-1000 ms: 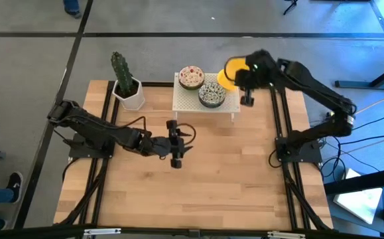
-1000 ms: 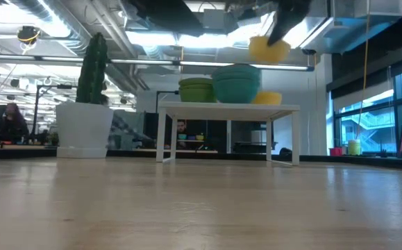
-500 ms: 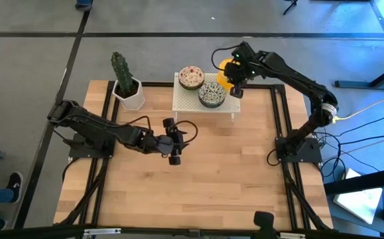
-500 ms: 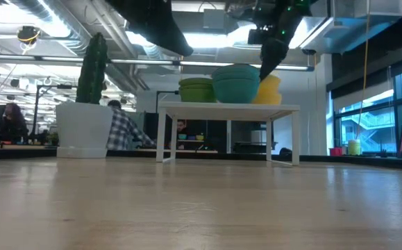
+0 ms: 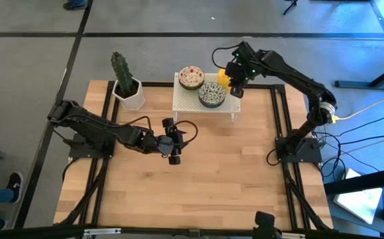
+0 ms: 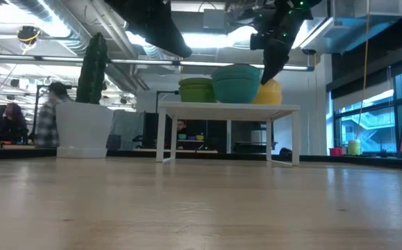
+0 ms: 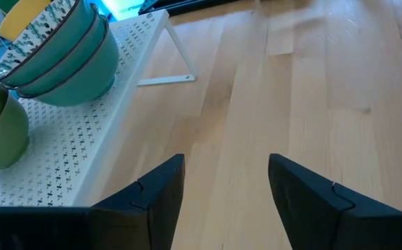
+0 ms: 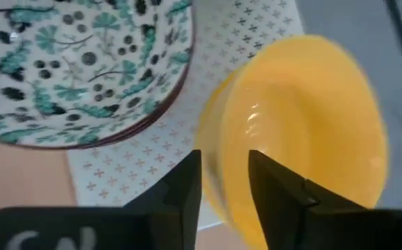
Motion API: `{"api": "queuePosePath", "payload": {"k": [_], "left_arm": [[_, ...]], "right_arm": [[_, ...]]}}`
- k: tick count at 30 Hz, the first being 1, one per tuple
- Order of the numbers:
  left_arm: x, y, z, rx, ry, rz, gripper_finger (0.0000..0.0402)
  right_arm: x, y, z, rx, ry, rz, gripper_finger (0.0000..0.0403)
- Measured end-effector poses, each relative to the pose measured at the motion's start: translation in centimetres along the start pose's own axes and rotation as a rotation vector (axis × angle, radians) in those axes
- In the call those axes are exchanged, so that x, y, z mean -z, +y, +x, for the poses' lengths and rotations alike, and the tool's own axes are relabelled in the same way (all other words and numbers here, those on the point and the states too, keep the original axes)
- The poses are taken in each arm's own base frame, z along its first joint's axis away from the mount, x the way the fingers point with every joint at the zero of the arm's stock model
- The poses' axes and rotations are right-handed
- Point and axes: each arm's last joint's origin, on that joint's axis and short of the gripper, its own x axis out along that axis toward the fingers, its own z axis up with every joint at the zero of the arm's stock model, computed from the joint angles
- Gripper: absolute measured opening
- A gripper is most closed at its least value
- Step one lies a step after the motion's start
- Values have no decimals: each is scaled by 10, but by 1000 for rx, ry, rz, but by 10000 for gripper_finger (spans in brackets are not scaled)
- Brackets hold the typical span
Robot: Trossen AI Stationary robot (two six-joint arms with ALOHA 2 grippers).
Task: Pick & Place Mini bowls
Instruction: Stack the yellow bowl on top of the yellow bowl on the shelf, then return to Home Position
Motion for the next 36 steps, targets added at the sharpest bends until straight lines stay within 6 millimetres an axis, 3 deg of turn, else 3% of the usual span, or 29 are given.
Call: {"api": "queuePosePath", "payload": {"k": [7, 16, 23, 26, 31, 36], "left_arm": [[0, 0, 0, 0, 0, 0, 203], [1, 0, 0, 2, 7, -9, 203], [2, 1, 0, -64, 9, -19, 203], [1, 3, -4, -58, -3, -73, 203], [12, 14, -14, -86, -88, -158, 200], [36, 36, -21, -9, -235, -275, 177]], "right_arm": [[1, 11, 0, -149, -8, 14, 113], [-6, 16, -4, -19, -6, -24, 68], [-2, 22, -27, -44, -85, 86, 37], [5, 38, -37, -194, -207, 121, 11], [25, 77, -48, -221, -412, 88, 6], [49, 127, -37, -330, -636, 23, 4]]}}
